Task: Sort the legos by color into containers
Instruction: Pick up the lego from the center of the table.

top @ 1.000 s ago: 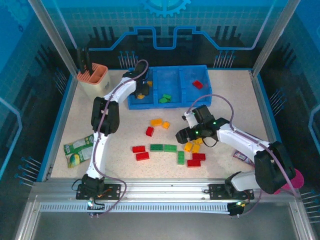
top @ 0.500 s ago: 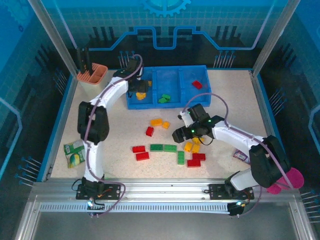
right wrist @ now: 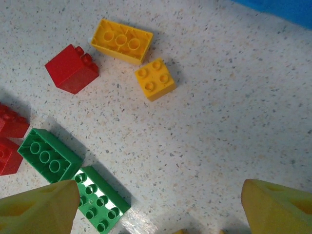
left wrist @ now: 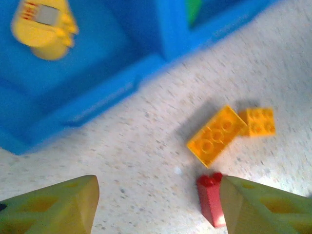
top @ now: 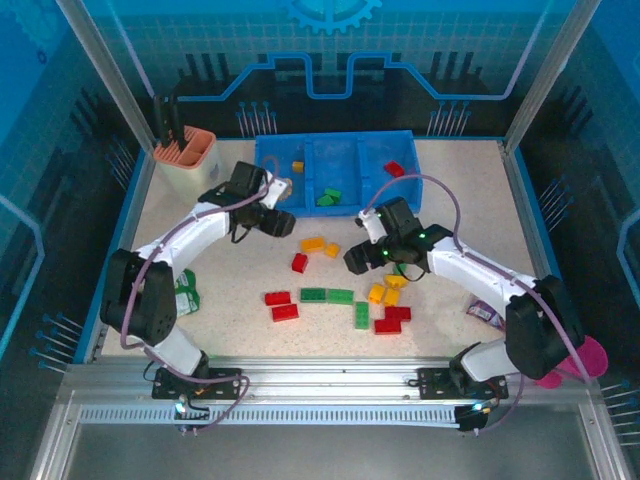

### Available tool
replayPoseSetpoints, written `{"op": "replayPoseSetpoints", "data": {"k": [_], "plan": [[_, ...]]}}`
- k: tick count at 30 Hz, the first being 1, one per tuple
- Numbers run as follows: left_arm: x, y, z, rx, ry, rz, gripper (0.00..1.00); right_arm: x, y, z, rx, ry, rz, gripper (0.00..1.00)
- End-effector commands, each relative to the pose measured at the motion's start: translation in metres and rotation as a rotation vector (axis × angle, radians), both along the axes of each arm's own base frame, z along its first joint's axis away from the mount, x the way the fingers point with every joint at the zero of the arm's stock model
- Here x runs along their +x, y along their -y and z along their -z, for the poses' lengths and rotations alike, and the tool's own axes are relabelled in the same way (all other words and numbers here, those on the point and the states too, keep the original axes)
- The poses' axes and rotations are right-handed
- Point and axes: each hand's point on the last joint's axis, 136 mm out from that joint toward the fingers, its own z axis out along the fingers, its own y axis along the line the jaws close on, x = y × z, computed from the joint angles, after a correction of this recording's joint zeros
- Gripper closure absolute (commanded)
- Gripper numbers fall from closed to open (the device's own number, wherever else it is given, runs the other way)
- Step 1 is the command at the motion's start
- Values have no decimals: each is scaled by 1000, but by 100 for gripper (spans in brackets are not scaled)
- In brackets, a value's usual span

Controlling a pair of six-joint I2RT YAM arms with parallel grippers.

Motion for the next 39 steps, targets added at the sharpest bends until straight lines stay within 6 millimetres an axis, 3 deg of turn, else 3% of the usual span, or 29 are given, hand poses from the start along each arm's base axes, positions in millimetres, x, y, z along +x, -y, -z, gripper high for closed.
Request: {"op": "replayPoseSetpoints", "data": {"k": [1, 9, 15, 20, 26, 34, 39], "plan": [[-8, 34, -11, 24, 124, 237, 33, 3, 12, -16, -15, 53, 15, 12], [-8, 54, 35, 116, 87, 349, 34, -3, 31, -21, -43, 78, 37, 11], [1, 73, 45, 147, 131, 428, 33, -9, 40, -18, -36, 67, 55, 10], [0, 81, 62, 183, 78, 503, 33, -18, 49, -3, -48, 35, 74, 8], [-5, 74, 88, 240, 4, 523, 33, -18, 61, 3, -50, 22, 109, 7], [-1, 69, 107, 314, -31, 510, 34, -16, 60, 18, -38, -46, 111, 7], [-5, 66, 115, 329, -74, 505, 46, -14, 58, 19, -29, -55, 110, 7]]}}
